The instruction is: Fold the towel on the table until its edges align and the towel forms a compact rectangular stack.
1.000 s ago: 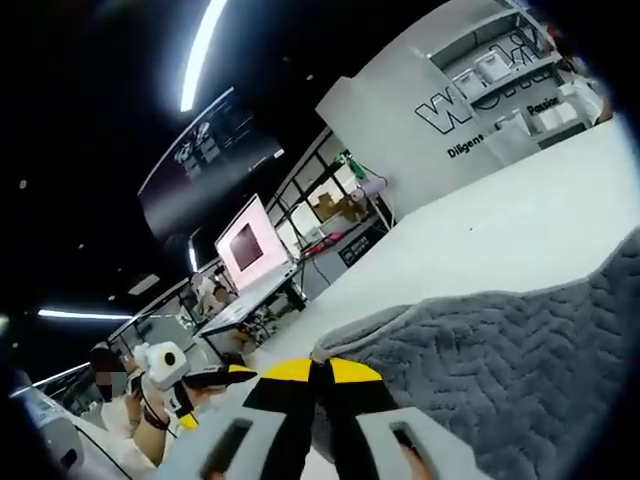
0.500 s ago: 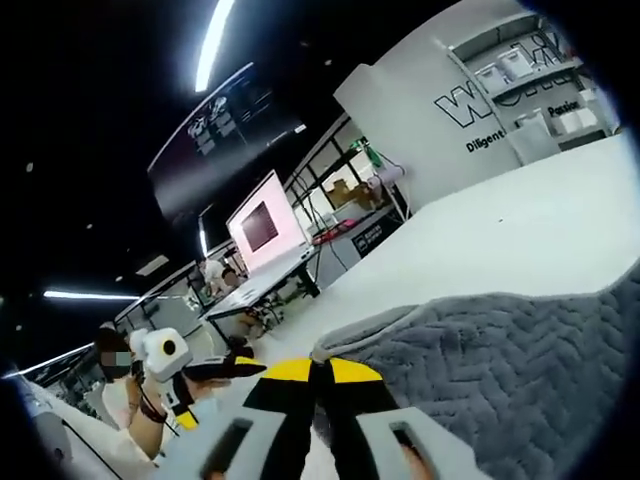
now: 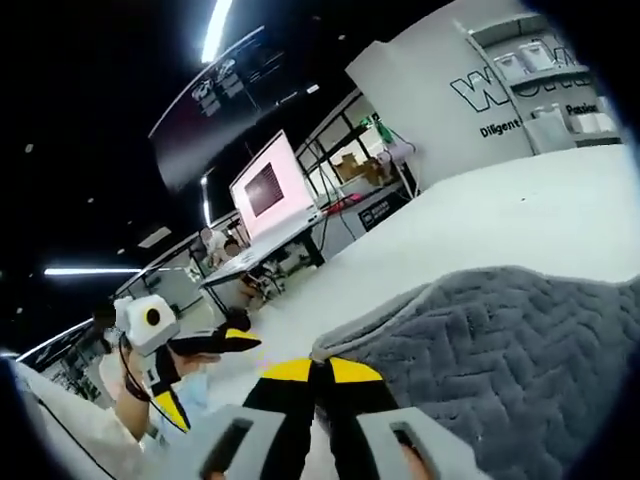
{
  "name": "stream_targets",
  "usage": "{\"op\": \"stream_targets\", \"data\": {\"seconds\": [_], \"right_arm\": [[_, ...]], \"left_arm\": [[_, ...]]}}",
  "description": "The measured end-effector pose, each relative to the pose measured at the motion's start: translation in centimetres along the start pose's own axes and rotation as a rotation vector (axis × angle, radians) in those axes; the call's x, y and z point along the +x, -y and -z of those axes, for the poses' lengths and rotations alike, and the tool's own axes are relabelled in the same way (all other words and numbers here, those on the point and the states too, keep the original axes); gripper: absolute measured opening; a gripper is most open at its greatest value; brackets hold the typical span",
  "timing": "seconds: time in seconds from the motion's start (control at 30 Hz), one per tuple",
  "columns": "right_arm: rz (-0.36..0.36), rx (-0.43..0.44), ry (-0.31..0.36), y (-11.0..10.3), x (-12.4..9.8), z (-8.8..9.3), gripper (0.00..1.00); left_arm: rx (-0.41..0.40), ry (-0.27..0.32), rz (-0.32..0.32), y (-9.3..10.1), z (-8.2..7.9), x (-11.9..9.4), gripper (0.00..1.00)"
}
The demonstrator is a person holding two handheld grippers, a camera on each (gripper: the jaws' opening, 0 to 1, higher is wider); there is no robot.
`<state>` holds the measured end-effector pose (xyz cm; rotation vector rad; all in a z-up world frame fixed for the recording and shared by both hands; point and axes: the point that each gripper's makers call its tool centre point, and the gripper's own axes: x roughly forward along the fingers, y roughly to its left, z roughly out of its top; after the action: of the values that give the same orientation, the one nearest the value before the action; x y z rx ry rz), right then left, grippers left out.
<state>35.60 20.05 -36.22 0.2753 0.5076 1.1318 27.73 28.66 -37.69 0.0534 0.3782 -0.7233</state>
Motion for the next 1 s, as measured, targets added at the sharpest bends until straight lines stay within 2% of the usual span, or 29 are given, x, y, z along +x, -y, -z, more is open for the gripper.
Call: {"op": "stream_targets", "data": {"seconds": [0.23,0.47,0.67,0.8,1.0], "right_arm": [[0.013,-0.024,-0.069,0.4,0.8,1.9,0.04],[0.018,-0.061,-0.11,0.6,1.0,2.8,0.04],[0.0,-0.053,-0.11,0.2,0.6,2.6,0.06],[-0.031,-0.04,-0.09,-0.6,-0.1,2.0,0.12],[-0.039,-0.116,-0.07,-1.8,-1.3,1.3,0.16]], "left_arm": [[-0.005,-0.002,0.007,0.2,0.2,0.2,0.96],[-0.011,-0.006,0.012,0.3,0.4,0.6,0.96],[-0.011,-0.008,0.017,0.5,0.4,0.8,0.96],[-0.009,-0.009,0.018,0.6,0.3,0.8,0.96],[-0.012,-0.01,0.014,0.6,0.2,1.1,0.96]]}}
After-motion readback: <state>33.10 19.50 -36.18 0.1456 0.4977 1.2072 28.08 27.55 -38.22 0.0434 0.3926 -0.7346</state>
